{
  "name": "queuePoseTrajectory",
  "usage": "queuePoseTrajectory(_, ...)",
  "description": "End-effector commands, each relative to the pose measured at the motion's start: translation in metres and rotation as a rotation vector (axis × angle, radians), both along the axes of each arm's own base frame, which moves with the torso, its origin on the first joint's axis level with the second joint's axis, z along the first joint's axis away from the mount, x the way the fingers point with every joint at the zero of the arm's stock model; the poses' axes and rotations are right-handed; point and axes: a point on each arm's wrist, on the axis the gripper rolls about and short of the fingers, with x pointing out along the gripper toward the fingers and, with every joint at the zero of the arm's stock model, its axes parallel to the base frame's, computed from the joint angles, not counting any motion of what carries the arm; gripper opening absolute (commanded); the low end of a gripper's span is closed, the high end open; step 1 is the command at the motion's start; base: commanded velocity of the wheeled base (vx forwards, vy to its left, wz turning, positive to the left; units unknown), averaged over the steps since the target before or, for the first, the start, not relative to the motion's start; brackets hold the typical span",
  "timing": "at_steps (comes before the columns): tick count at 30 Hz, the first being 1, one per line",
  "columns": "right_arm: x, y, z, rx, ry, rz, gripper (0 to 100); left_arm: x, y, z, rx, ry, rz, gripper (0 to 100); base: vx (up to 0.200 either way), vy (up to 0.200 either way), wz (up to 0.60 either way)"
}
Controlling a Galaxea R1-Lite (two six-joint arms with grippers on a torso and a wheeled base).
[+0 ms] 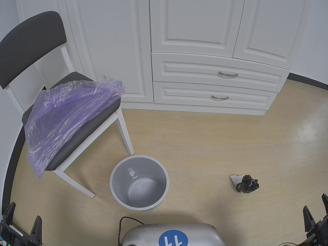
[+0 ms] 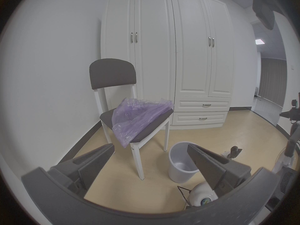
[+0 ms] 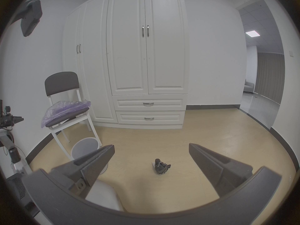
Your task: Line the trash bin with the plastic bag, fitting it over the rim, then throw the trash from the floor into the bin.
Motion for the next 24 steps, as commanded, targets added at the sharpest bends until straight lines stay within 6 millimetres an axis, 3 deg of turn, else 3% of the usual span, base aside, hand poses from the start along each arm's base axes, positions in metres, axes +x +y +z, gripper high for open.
queuePoseTrajectory(1,-0.0002,0.0,-0.0044,0.001,-0.002,0.0,100,0.0,0.0,-0.0048,0.001,0.0,0.001,100,0.0,0.0,0.0)
queuePoseTrajectory(24,0.0,0.0003,-0.004,-0.056,-0.008,0.008,100,-0.0001,-0.001,-0.0047,0.056,-0.003,-0.042,100,0.0,0.0,0.0)
